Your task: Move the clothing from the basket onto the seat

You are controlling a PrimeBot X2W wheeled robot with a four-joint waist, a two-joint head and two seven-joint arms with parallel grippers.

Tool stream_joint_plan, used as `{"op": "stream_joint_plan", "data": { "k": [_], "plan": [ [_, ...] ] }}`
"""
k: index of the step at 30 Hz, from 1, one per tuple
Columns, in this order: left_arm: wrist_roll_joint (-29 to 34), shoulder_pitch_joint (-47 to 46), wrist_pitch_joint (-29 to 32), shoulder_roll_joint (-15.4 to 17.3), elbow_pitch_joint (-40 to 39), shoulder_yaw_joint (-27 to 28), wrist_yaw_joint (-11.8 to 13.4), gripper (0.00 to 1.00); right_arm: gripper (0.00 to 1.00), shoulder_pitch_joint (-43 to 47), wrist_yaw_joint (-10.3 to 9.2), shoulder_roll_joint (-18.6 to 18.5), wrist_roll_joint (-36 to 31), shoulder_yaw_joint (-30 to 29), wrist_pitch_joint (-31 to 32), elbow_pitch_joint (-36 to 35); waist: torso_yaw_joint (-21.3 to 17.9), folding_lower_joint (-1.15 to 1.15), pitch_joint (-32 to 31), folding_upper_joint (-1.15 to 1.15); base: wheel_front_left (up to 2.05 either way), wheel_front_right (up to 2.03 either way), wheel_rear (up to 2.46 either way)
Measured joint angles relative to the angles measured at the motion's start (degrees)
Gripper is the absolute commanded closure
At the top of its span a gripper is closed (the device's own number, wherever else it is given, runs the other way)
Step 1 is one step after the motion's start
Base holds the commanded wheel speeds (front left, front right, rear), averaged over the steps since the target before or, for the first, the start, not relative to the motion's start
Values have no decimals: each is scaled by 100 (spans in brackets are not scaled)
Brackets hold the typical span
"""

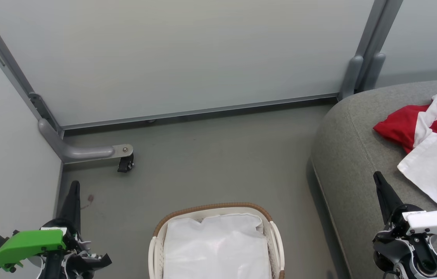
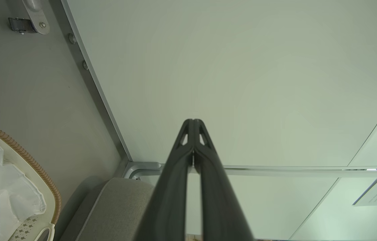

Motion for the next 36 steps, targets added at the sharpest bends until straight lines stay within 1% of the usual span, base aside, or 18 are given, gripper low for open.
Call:
{"op": "stream_joint_plan", "data": {
  "k": [36],
  "plan": [
    [0, 0, 0, 0, -1, 0, 0, 100, 100, 1, 0, 0, 0, 0, 0, -1, 0, 0, 0, 0, 0, 0, 0]
  ]
}}
